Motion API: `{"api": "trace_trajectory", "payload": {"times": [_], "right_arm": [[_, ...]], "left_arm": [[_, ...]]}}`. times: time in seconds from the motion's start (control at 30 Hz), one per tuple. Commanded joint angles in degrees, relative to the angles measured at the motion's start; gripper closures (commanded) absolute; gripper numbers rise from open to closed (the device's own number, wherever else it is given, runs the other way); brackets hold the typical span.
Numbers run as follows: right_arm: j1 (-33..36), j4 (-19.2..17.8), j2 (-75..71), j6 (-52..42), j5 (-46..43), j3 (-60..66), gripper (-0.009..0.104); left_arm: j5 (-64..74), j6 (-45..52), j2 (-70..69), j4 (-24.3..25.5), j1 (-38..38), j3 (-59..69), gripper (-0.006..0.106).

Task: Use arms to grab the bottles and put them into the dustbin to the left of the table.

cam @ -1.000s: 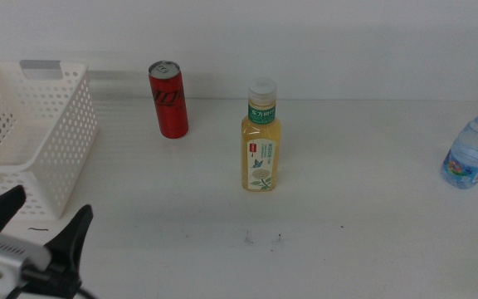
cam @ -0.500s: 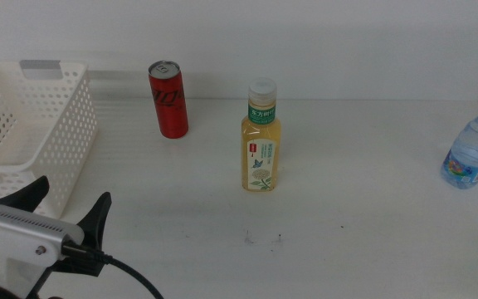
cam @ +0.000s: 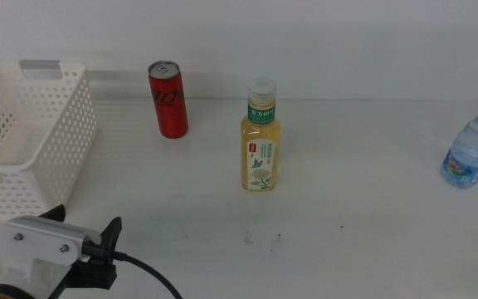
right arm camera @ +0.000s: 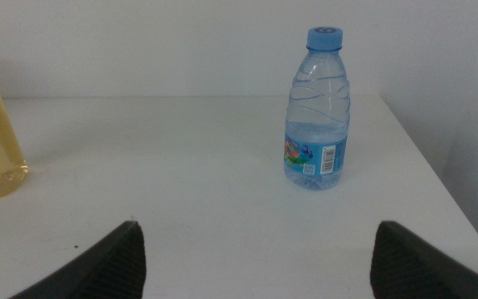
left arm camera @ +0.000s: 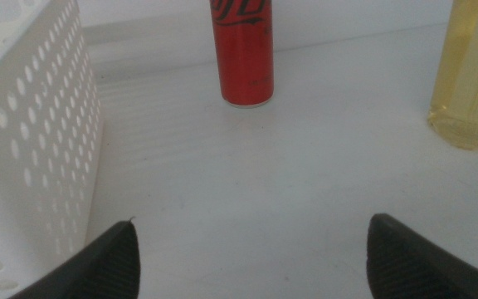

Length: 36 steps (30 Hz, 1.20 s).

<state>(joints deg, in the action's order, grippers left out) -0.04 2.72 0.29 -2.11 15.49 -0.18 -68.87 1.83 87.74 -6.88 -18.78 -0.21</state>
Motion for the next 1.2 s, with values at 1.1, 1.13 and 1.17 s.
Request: {"api": "trace_trajectory", "payload": {"times": [1.1, 1.13, 1.17], "right_arm": [[-0.55, -0.47, -0.29, -0.32, -0.48, 0.18, 0.01], [-0.55, -0.47, -0.29, -0.32, -0.48, 0.18, 0.01], [-0.55, -0.47, -0.29, -0.32, -0.48, 0.18, 0.01]], "left_arm": [[10.8, -0.41, 3.59, 1.86, 0.05, -18.59, 0.007], [10.8, -0.57, 4.66, 2.07, 0.47, -19.66, 0.007], [10.8, -0.72, 5.58, 2.53, 0.75, -20.56, 0.007]]}}
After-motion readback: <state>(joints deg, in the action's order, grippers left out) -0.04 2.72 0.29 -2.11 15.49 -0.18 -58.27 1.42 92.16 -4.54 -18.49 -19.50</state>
